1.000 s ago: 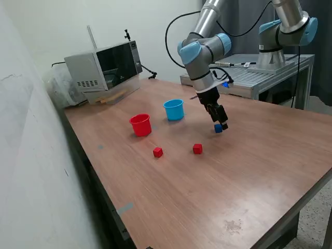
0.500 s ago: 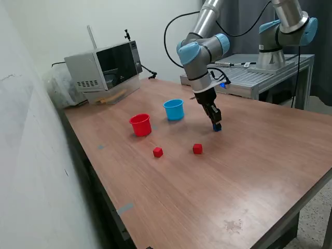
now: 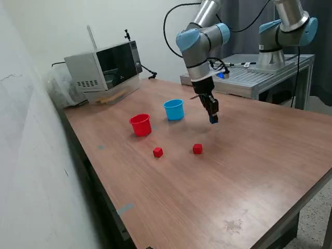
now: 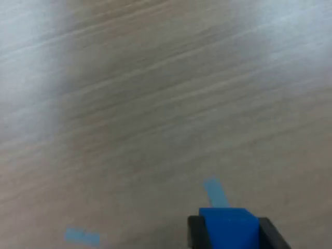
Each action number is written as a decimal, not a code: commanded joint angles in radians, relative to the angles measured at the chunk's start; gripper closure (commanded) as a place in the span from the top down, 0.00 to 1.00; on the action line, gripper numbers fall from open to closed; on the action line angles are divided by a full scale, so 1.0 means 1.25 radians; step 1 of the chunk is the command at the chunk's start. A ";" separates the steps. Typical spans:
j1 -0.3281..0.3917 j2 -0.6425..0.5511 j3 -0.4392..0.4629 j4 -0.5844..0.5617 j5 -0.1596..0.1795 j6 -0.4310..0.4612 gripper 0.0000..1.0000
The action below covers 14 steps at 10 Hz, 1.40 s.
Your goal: Place red objects in the red bin, and blue objects in the blue bin.
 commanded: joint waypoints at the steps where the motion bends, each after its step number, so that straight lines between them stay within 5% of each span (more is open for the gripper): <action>1: -0.056 -0.080 -0.006 0.023 -0.002 -0.007 0.00; 9: -0.258 -0.125 -0.020 0.081 -0.036 -0.154 0.00; 14: -0.281 -0.077 -0.018 0.065 -0.052 -0.172 0.00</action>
